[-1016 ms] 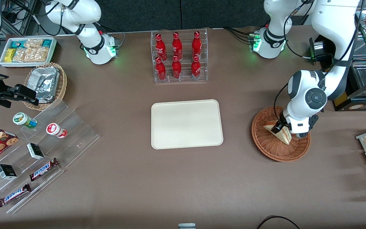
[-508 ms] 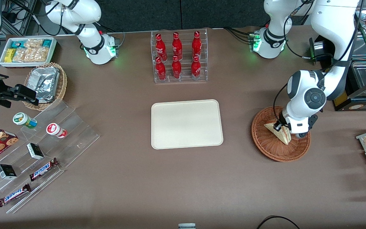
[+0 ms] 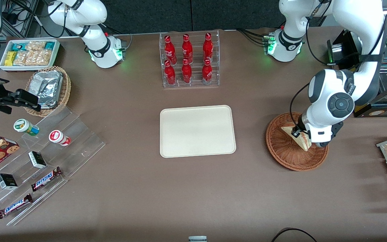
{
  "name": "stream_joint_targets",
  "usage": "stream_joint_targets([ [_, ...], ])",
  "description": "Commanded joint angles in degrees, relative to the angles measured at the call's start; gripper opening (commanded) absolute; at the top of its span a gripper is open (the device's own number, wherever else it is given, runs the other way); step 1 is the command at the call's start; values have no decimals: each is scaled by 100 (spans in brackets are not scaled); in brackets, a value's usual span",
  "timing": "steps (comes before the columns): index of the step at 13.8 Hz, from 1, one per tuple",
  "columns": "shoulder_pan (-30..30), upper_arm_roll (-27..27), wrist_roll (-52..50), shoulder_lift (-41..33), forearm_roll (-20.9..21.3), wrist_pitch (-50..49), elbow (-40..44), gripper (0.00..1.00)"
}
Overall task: Place sandwich from basket to tray
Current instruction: 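Lift the sandwich and carry it over the white tray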
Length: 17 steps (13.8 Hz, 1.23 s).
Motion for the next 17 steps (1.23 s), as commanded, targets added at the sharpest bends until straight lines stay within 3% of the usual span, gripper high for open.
stream_joint_targets([
  [1, -586, -15, -47, 56, 10, -599, 513, 19],
  [6, -1843, -15, -152, 441, -51, -574, 1040, 17],
  [10, -2704, -23, -320, 1328, -51, -565, 2015, 20],
  [15, -3470, -23, -389, 2419, -86, -557, 3193, 22],
  [17, -3707, -15, -399, 2612, -95, -356, 3282, 22],
])
